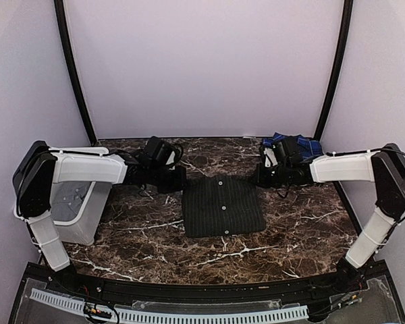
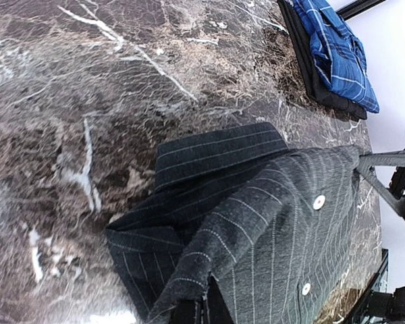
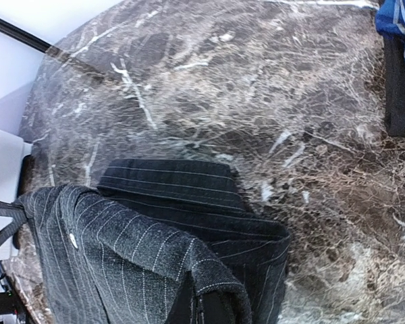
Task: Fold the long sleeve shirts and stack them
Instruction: Fold the 2/3-rectangle-folded shirt at the center of the board, then smooth out the square-folded shirt at the center of the board.
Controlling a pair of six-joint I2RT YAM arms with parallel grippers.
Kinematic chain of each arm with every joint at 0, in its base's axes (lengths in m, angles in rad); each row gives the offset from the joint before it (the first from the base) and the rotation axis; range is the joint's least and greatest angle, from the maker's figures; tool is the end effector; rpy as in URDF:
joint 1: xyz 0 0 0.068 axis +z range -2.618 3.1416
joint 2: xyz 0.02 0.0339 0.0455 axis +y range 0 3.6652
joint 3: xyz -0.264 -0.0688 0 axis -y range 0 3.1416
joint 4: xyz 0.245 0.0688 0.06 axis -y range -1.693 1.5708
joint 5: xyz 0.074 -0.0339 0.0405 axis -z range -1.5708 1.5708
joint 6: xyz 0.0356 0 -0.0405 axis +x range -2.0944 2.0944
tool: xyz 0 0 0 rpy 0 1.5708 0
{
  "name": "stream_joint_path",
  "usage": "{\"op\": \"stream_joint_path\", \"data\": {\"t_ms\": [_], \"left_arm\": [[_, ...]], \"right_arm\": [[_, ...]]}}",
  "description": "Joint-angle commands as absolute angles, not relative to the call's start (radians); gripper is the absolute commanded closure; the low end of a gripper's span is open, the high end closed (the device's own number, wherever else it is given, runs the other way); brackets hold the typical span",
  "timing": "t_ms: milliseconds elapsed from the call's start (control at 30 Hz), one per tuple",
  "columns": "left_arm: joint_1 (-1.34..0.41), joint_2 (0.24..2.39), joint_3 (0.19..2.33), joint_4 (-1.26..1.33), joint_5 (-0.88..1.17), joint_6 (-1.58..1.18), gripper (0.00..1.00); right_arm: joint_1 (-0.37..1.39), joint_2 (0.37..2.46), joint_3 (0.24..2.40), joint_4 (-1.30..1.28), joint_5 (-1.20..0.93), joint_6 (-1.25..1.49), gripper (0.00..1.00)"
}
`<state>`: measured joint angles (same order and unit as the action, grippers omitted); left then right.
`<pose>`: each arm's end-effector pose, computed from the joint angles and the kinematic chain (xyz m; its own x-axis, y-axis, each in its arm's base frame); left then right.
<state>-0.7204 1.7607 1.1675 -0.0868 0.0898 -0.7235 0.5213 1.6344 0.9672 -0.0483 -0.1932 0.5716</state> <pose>0.2922 -0.2608 0.2167 -0.8238 -0.1542 -0.5455 0.2189 0.8011 -0.5570 0.2989 0.1795 0.2010 -0.8108 0.1466 -0.5666 -0.2090 0.8318 0.5142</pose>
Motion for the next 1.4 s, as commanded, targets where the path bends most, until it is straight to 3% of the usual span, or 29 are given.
{"op": "stream_joint_path", "data": {"t_ms": [0, 300, 533, 633, 733, 967, 1233, 1367], "left_arm": [[-0.690, 1.859, 1.245, -0.025, 0.107, -0.688, 1.00], [-0.608, 2.040, 1.367, -0.012, 0.168, -0.664, 0.99], [-0.580, 1.996, 1.419, -0.090, 0.142, -0.592, 0.54], [-0.574, 1.954, 1.419, -0.130, 0.127, -0.578, 0.47], [-0.582, 1.903, 1.392, -0.167, 0.129, -0.576, 0.49], [-0.629, 1.837, 1.337, -0.141, 0.223, -0.571, 0.69], [-0.674, 2.026, 1.475, -0.067, 0.383, -0.597, 0.81], [-0.675, 2.158, 1.563, -0.054, 0.394, -0.608, 0.82]], "right_arm": [[0.497, 1.722, 0.980, -0.006, -0.129, 0.545, 1.00], [0.471, 1.833, 1.074, -0.058, -0.096, 0.525, 0.96], [0.489, 1.712, 1.110, -0.180, -0.017, 0.502, 0.59], [0.530, 1.665, 1.127, -0.216, 0.030, 0.496, 0.52], [0.576, 1.661, 1.149, -0.206, 0.007, 0.494, 0.53], [0.653, 1.883, 1.341, -0.216, -0.108, 0.440, 0.63], [0.642, 2.087, 1.483, -0.227, -0.164, 0.439, 0.68], [0.619, 2.143, 1.495, -0.213, -0.198, 0.454, 0.68]]}}
